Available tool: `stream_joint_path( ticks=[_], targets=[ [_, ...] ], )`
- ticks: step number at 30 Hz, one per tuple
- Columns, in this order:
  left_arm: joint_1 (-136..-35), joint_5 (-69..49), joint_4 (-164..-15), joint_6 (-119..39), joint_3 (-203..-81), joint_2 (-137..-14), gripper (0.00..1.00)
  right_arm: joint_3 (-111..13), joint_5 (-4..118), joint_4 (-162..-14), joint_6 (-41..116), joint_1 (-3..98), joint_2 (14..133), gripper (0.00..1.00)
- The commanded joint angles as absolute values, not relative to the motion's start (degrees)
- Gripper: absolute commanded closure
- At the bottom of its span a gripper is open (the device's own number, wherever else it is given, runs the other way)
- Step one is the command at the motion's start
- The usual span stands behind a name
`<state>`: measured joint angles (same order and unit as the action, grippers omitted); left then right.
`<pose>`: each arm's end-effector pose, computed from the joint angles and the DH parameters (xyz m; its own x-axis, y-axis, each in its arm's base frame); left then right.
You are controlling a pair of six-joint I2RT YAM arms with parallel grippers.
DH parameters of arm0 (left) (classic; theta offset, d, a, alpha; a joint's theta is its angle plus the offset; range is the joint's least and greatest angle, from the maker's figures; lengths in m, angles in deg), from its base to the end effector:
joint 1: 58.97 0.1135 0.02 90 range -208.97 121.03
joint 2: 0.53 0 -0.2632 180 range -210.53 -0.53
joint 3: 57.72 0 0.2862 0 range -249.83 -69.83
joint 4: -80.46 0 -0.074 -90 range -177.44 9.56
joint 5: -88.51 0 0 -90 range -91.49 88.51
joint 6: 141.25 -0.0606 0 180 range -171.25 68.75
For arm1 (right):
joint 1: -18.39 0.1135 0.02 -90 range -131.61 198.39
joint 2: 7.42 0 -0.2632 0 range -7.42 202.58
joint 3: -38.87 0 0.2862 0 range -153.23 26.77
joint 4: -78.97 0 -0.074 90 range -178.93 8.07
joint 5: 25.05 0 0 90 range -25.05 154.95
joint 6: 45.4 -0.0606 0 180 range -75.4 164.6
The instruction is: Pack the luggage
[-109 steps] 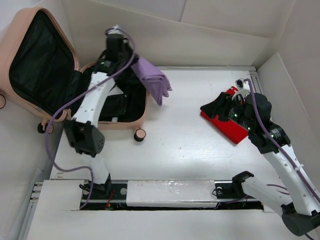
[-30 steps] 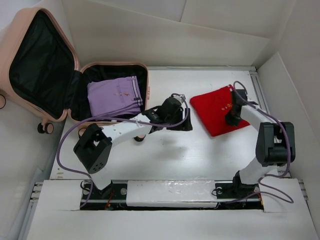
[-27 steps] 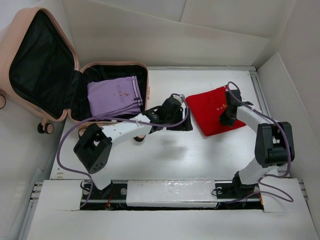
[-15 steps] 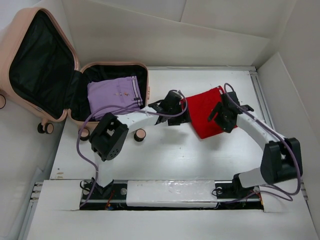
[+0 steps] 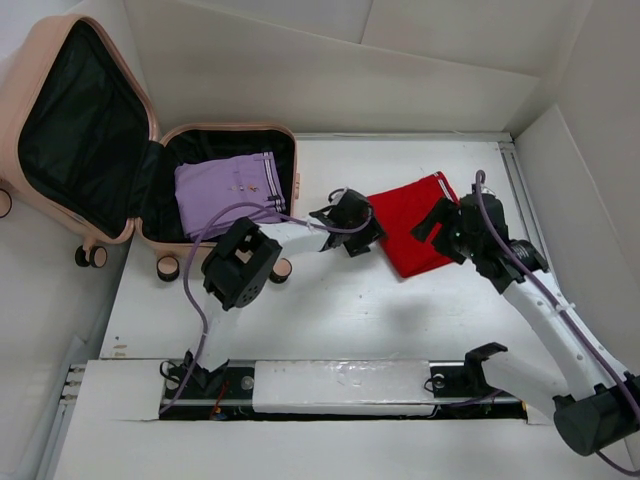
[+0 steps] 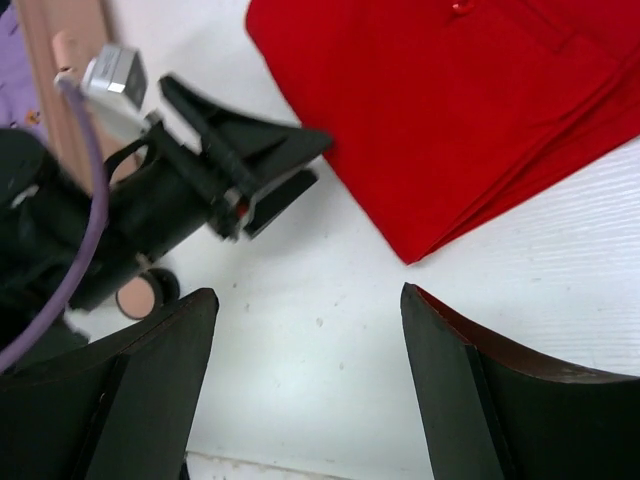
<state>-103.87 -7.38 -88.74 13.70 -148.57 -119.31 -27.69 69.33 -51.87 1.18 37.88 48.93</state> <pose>0.3528 -0.3604 0.1261 -0.8751 -0.4001 -0.2721 -0.0802 0.6745 -0.7339 0.2470 0.0825 0.2988 -0.6206 0.5073 -0.5979 0.2064 0.8413 0.4997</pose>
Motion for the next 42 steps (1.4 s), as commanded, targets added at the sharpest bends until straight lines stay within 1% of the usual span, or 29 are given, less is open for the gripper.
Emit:
stream_joint_path(
  ticks=[1, 5, 7, 8, 9, 10, 11, 12, 16, 17, 21, 23, 25, 26, 28, 29, 30, 31, 32, 33, 34, 35, 36, 37, 39, 42],
  targets=[
    [-104.4, -4.6, -86.6, 20.2, -151.7, -123.7, 0.40, -27.1, 68.6, -52.3, 0.3, 40.4, 46.9, 0.20],
    [-104.9, -5.2, -87.1, 23.9, -153.1, -127.6, 0.40, -27.8, 68.6, -52.3, -0.2, 42.0, 45.6, 0.20],
    [-105.5, -4.6, -87.1, 23.9, -154.3, -129.4, 0.42, -28.3, 68.0, -52.3, -0.2, 42.7, 45.0, 0.20],
    [-105.5, -4.6, -87.1, 23.9, -155.7, -130.0, 0.47, -28.3, 68.0, -51.6, -0.2, 43.5, 45.0, 0.20],
    [-105.5, -4.6, -86.3, 23.9, -156.3, -130.5, 0.60, -29.6, 68.0, -51.6, -0.2, 44.1, 45.0, 0.20],
    [-105.5, -4.6, -86.3, 23.9, -156.8, -131.2, 0.72, -29.7, 68.0, -51.1, -0.2, 44.1, 44.4, 0.20],
    [-105.5, -4.6, -86.3, 22.6, -156.8, -131.2, 0.89, -30.5, 68.0, -51.0, 0.3, 44.1, 44.4, 0.20],
    [-105.5, -3.6, -84.9, 21.8, -158.4, -131.2, 1.00, -30.5, 68.5, -51.0, 0.3, 44.7, 44.4, 0.20],
    [-104.2, -1.3, -82.3, 14.7, -162.7, -127.6, 1.00, -33.7, 68.5, -51.0, 1.5, 44.7, 43.9, 0.20],
    [-103.3, -1.3, -81.5, 12.9, -163.5, -124.9, 1.00, -33.7, 68.5, -51.0, 2.2, 44.7, 43.9, 0.20],
    [-99.1, -5.3, -78.6, 2.8, -169.0, -117.3, 1.00, -34.3, 67.4, -52.5, 2.8, 44.7, 43.9, 0.20],
    [-96.9, -7.1, -73.0, -1.1, -175.1, -114.8, 1.00, -33.7, 66.6, -54.0, 3.3, 44.7, 43.9, 0.20],
    [-92.4, -8.5, -68.2, -7.5, -180.2, -111.0, 1.00, -33.1, 65.2, -55.7, 3.3, 44.7, 44.4, 0.20],
    [-90.4, -9.5, -67.0, -9.6, -181.3, -109.7, 1.00, -32.5, 64.2, -56.2, 3.3, 44.7, 44.4, 0.20],
    [-83.3, -12.3, -64.9, -14.6, -182.0, -105.3, 1.00, -31.9, 63.5, -56.8, 3.8, 44.7, 45.7, 0.20],
    [-80.6, -13.3, -64.9, -16.3, -179.9, -103.7, 1.00, -31.9, 63.5, -56.8, 4.3, 44.7, 45.8, 0.20],
    [-74.9, -14.1, -64.9, -17.6, -178.1, -100.4, 1.00, -31.9, 62.8, -57.5, 4.3, 44.7, 45.8, 0.20],
    [-71.8, -15.5, -65.5, -18.6, -175.8, -98.9, 1.00, -31.4, 62.8, -58.1, 4.3, 44.7, 45.8, 0.20],
    [-68.6, -21.2, -67.0, -20.9, -172.9, -97.7, 1.00, -31.4, 62.8, -58.1, 4.9, 44.7, 45.8, 0.20],
    [-65.3, -23.3, -69.4, -20.9, -167.0, -96.9, 1.00, -31.4, 62.3, -58.6, 4.9, 44.7, 45.8, 0.20],
    [-59.4, -24.6, -70.2, -21.5, -164.0, -96.3, 1.00, -31.4, 61.8, -58.6, 4.9, 44.7, 46.4, 0.20],
    [-56.6, -28.2, -71.7, -22.2, -160.9, -95.6, 1.00, -31.4, 61.8, -58.6, 5.6, 44.7, 46.4, 0.20],
    [-54.1, -28.2, -74.1, -22.9, -155.1, -95.6, 1.00, -31.4, 60.9, -59.1, 6.2, 44.1, 47.1, 0.20],
    [-49.8, -28.2, -74.8, -22.9, -152.6, -95.6, 1.00, -32.1, 60.1, -59.1, 6.2, 44.1, 47.1, 0.20],
    [-45.7, -28.8, -77.6, -22.9, -145.6, -95.6, 1.00, -32.8, 59.6, -59.1, 7.4, 43.5, 48.3, 0.20],
    [-40.2, -28.0, -78.9, -22.9, -140.9, -95.6, 1.00, -33.5, 58.4, -59.1, 7.9, 43.5, 48.9, 0.20]
  ],
)
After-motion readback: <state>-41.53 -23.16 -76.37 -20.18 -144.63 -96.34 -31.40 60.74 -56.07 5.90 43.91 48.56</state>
